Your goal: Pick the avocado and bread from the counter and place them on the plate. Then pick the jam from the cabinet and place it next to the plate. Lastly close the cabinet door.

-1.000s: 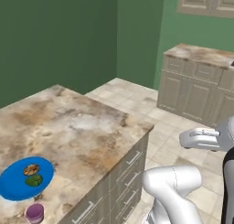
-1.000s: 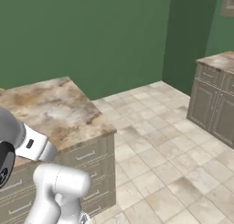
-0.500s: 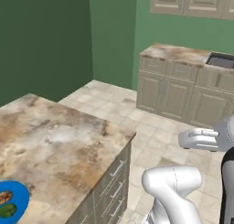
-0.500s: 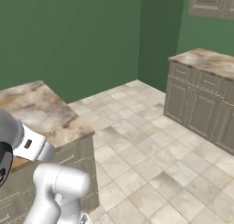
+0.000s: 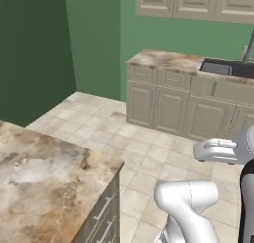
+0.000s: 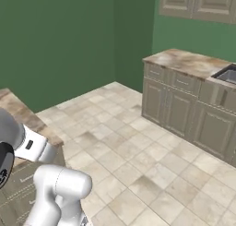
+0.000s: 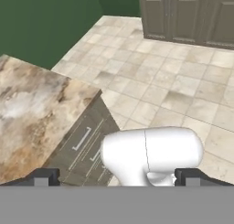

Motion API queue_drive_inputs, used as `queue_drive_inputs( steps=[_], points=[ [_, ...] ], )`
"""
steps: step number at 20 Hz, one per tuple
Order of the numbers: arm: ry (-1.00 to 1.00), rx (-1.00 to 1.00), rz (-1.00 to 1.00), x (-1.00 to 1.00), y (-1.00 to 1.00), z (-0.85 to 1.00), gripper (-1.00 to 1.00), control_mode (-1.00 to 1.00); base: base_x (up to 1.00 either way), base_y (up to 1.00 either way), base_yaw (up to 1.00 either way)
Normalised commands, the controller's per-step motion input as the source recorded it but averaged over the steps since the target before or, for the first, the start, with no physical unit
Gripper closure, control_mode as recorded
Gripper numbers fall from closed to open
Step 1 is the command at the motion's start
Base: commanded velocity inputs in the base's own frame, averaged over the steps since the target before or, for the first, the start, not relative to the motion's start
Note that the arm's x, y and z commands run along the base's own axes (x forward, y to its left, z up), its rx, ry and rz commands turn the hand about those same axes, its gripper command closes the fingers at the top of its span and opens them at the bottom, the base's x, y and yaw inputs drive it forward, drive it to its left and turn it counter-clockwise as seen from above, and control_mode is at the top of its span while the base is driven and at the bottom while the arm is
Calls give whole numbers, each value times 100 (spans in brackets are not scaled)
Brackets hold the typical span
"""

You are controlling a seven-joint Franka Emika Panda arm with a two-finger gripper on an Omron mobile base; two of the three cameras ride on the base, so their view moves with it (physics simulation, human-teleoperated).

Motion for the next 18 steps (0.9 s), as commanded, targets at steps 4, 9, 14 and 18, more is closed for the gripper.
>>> queue_drive_inputs(
  steps=[4,9,14,18],
  points=[
    [0,0,0,0,0,0,-100,100,9,-52,-24],
    [0,0,0,0,0,0,-100,100,0,-60,-22],
    [0,0,0,0,0,0,-100,100,0,-56,-20],
    [0,0,0,0,0,0,-100,100,0,-58,-20]
  ],
)
